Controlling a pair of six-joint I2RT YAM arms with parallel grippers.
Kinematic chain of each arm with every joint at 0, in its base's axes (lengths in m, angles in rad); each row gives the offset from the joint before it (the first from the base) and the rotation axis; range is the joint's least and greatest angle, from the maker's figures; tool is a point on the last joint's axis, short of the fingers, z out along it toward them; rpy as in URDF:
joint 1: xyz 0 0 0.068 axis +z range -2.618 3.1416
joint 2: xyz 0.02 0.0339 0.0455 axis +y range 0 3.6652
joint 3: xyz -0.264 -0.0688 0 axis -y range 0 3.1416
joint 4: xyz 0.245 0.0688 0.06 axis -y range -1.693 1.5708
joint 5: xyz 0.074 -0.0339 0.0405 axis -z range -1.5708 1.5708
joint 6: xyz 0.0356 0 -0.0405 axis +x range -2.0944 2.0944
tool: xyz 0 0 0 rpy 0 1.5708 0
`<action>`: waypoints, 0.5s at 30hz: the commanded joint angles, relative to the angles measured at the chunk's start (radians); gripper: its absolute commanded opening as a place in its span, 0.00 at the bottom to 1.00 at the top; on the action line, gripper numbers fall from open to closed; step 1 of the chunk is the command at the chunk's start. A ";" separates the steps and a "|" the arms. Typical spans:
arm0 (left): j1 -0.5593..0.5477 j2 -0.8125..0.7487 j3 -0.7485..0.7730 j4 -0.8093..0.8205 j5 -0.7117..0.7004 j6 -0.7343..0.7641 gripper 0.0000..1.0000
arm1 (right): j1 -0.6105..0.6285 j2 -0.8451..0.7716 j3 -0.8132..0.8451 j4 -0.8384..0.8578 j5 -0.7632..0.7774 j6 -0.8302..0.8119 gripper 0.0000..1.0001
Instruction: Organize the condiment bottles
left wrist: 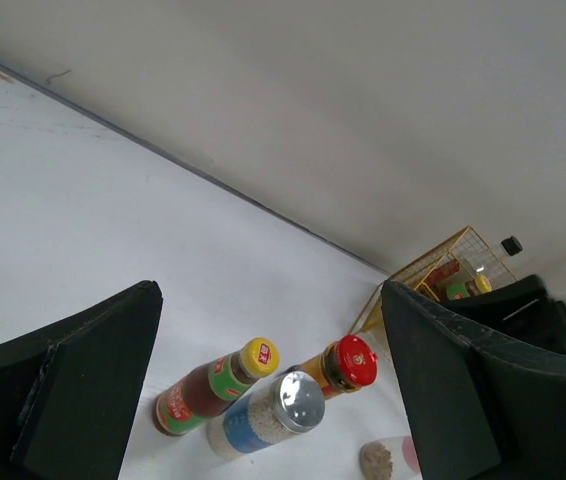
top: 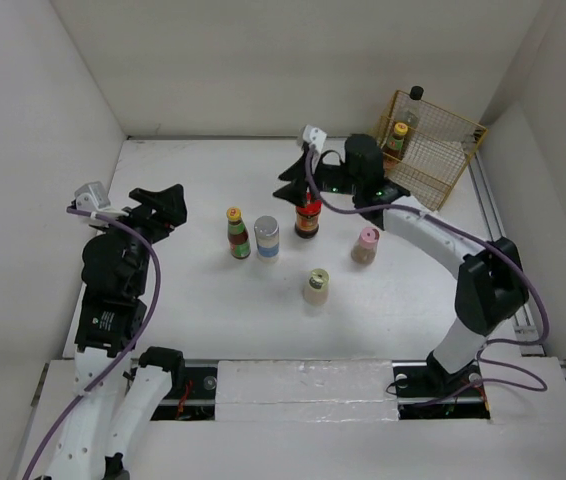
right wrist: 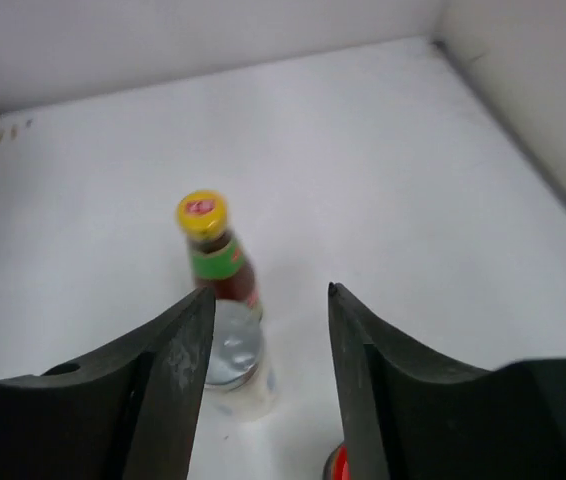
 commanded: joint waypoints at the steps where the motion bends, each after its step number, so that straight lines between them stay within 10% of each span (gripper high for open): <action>1: 0.005 0.009 -0.001 0.043 0.019 0.009 0.87 | 0.043 0.003 -0.023 -0.056 -0.077 -0.084 0.57; 5: 0.005 0.009 -0.001 0.043 0.006 0.009 0.87 | 0.086 0.023 -0.124 -0.044 0.004 -0.084 0.90; 15: 0.005 0.008 -0.001 0.050 0.020 0.009 0.87 | 0.159 0.127 -0.048 -0.108 0.094 -0.115 1.00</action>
